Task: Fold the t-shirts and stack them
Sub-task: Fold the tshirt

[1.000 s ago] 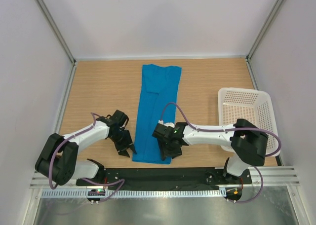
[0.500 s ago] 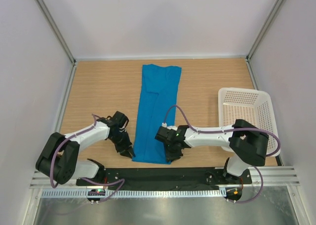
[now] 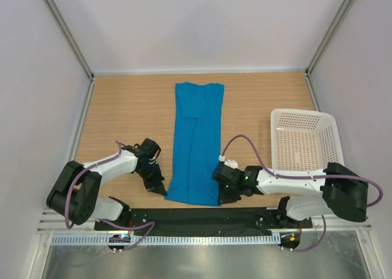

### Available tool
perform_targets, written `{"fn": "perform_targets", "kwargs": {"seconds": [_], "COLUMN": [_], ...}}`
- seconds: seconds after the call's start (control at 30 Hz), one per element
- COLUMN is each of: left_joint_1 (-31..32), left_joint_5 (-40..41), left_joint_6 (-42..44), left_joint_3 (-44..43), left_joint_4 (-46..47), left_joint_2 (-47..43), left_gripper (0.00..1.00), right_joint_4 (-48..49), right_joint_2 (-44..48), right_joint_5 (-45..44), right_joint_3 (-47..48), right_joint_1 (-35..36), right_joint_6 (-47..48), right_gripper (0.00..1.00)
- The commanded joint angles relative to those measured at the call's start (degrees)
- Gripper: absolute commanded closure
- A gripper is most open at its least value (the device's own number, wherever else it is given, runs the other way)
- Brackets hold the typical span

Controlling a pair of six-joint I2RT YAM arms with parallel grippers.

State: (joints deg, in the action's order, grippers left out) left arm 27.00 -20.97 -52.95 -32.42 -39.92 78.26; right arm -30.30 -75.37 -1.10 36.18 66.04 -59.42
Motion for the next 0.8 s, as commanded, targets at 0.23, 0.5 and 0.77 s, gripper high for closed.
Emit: {"fn": "perform_targets", "kwargs": {"seconds": [0.23, 0.5, 0.77], "left_joint_1": [0.2, 0.8, 0.8], "left_joint_5": [-2.7, -4.8, -1.8], "left_joint_6": [-0.3, -4.1, -1.2], "left_joint_3": [1.4, 2.6, 1.1], "left_joint_4": [1.2, -0.2, 2.5], "left_joint_2": [-2.1, -13.0, -8.9], "left_gripper": [0.82, 0.44, 0.44], "right_joint_4": [4.6, 0.1, 5.0], "right_joint_2": [6.6, 6.0, 4.6], "right_joint_5": [-1.8, -2.5, 0.4], "right_joint_3": [-5.6, -0.3, -2.9], "right_joint_1": [0.1, -1.3, -2.6], "right_joint_6": [-2.4, 1.3, 0.9], "right_gripper": [0.64, 0.6, 0.61]}}
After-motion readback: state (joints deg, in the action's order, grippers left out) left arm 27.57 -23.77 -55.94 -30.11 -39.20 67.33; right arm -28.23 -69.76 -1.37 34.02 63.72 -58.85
